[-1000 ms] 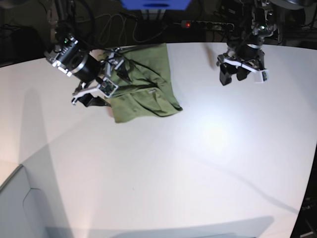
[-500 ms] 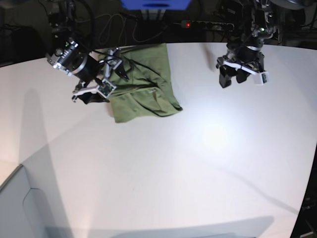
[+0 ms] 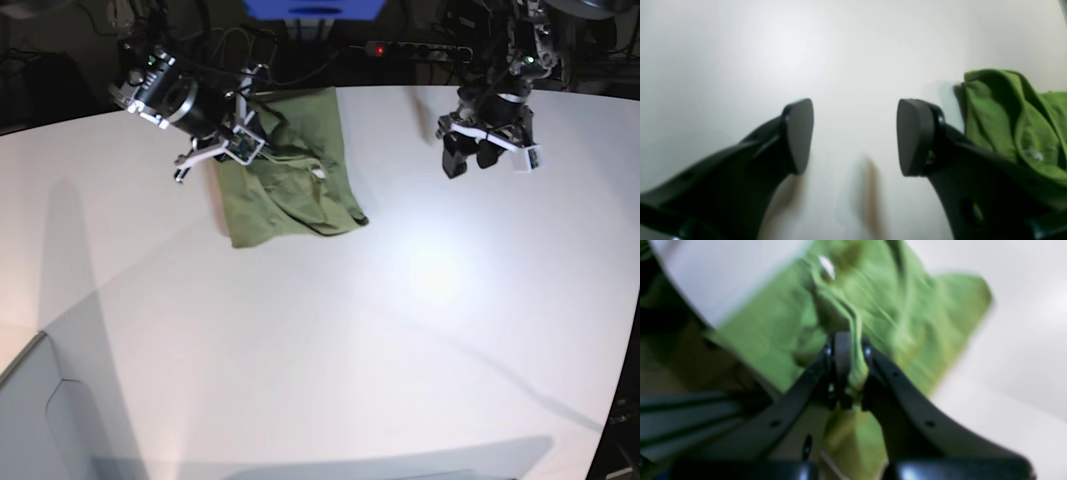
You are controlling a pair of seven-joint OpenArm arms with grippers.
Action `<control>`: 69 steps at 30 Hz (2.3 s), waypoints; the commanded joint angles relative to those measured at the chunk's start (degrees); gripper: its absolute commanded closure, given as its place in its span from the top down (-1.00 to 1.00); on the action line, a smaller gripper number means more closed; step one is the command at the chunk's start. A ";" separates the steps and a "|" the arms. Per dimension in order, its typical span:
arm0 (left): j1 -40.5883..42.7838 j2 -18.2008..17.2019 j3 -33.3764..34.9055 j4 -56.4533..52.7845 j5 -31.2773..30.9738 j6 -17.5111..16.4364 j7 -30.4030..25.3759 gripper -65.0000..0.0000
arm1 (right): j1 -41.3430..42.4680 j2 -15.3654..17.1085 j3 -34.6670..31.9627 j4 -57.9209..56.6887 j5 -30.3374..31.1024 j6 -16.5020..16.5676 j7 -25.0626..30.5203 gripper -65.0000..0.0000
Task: Fold the T-shirt properly
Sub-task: 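Press and smooth the folded layer with the right gripper, then grasp the bundle edges with both grippers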
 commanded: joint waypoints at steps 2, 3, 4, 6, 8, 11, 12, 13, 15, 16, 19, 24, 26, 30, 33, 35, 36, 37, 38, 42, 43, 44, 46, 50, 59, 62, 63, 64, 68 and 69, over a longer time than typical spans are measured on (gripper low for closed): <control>-0.04 -0.29 -0.37 0.95 -0.52 -0.43 -1.18 0.17 | -0.65 0.36 -1.74 1.13 0.76 0.62 1.07 -1.00; -0.04 -0.29 -0.46 0.95 -0.52 -0.43 -1.18 0.17 | -1.09 0.45 -2.53 1.04 0.76 0.62 1.07 -1.00; -0.04 -0.29 -0.54 0.95 -0.52 -0.43 -1.18 0.17 | -1.35 0.45 -3.41 1.04 0.67 0.62 1.16 -1.00; -0.04 -0.29 -0.54 0.95 -0.52 -0.43 -1.18 0.17 | -1.62 0.54 -4.82 1.13 0.58 0.62 1.16 -1.00; -0.04 -0.29 -0.63 0.95 -0.52 -0.43 -1.18 0.17 | -1.70 0.54 -6.40 0.96 0.49 0.62 1.16 -1.00; -0.04 -0.29 -0.63 0.95 -0.52 -0.43 -1.18 0.17 | -2.14 1.94 -9.48 0.78 0.41 0.62 1.16 -1.00; -0.04 -0.29 -0.63 0.95 -0.52 -0.43 -1.18 0.17 | -2.06 2.47 -11.15 0.78 0.41 0.62 1.16 -1.00; -0.04 -0.29 -0.63 0.95 -0.52 -0.43 -1.18 0.17 | -1.88 2.82 -12.56 0.78 0.41 0.62 1.16 -1.00; -0.04 -0.29 -0.63 0.95 -0.52 -0.43 -1.18 0.17 | -1.88 4.05 -14.75 0.69 0.41 0.62 1.16 -0.97; -0.04 -0.29 -0.63 0.95 -0.52 -0.43 -1.18 0.17 | -1.88 4.32 -15.63 0.69 0.41 0.62 1.16 -0.89; -0.13 -0.29 -0.63 0.95 -0.52 -0.43 -1.18 0.18 | -1.88 4.40 -16.42 0.69 0.41 0.62 0.98 -0.43; -0.75 -0.29 -0.72 0.95 -0.52 -0.43 -1.18 0.18 | -1.97 5.28 -16.25 1.13 0.76 0.62 1.16 0.47; -0.75 -0.20 -0.72 0.95 -0.52 -0.43 -1.18 0.18 | -1.62 5.46 -15.81 1.13 0.76 0.62 1.16 0.58; -0.75 -0.11 -0.37 1.04 -0.52 -0.43 -1.18 0.18 | -0.39 5.02 -11.15 1.13 0.76 0.62 1.16 0.51; -0.75 -0.02 -0.28 2.01 -0.61 -0.43 -1.18 0.18 | 1.02 3.17 -6.75 1.13 0.76 0.62 1.16 0.47; -0.75 1.03 -0.19 3.06 -0.61 -0.43 -1.18 0.18 | 1.81 1.68 -3.33 1.13 0.76 0.62 1.16 0.48; -0.75 1.56 -0.28 3.68 -0.61 -0.43 -1.18 0.18 | 2.25 0.45 -1.57 1.13 0.76 0.62 1.16 0.48; -0.75 1.73 -0.28 4.20 -0.61 -0.43 -1.18 0.18 | 2.78 -0.61 0.10 1.22 0.76 0.62 1.16 0.48; -0.75 1.82 -0.19 4.64 -0.61 -0.43 -1.18 0.18 | 3.31 -1.75 1.60 1.22 0.76 0.62 1.16 0.48; -0.92 2.00 1.13 4.82 -0.61 -0.43 -1.18 0.18 | 4.36 -4.74 5.82 1.66 0.76 0.62 1.07 0.48; -0.92 2.00 2.09 4.82 -0.61 -0.43 -1.18 0.18 | 4.45 -5.18 6.43 1.48 0.76 0.62 1.07 0.47; -0.92 2.00 3.15 4.82 -0.61 -0.43 -1.18 0.18 | 4.80 -5.53 6.78 1.31 0.58 0.62 1.07 0.47; -0.92 2.00 5.08 4.82 -0.61 -0.43 -1.18 0.18 | 5.94 -5.35 6.52 -0.19 0.76 0.62 0.98 0.46; -1.19 2.00 10.09 4.91 -0.61 -0.34 -1.71 0.18 | 7.35 -5.27 6.43 -2.65 0.76 0.62 1.16 0.27; -5.85 1.91 20.47 6.93 -0.61 -0.34 -1.71 0.18 | 9.99 -5.00 6.87 -2.91 0.49 0.62 0.90 -0.93; -8.04 1.91 23.81 7.54 -0.61 -0.34 -1.71 0.18 | 10.16 -4.83 6.87 -2.91 0.49 0.62 0.98 -1.00; -8.66 1.91 24.86 7.46 -0.61 -0.34 -1.71 0.18 | 10.87 -4.83 6.87 -2.91 0.49 0.62 0.90 -0.99; -9.45 1.91 26.09 7.37 -0.52 -0.34 -1.71 0.18 | 11.31 -4.91 6.87 -3.35 0.49 0.62 0.81 -0.99; -13.23 2.00 30.23 3.68 0.01 0.01 -1.71 0.18 | 12.54 -4.91 6.87 -6.34 0.76 0.62 0.90 -0.99; -14.29 2.00 31.19 1.65 0.09 0.10 -1.71 0.18 | 12.71 -4.83 6.87 -6.69 0.76 0.62 0.90 -0.99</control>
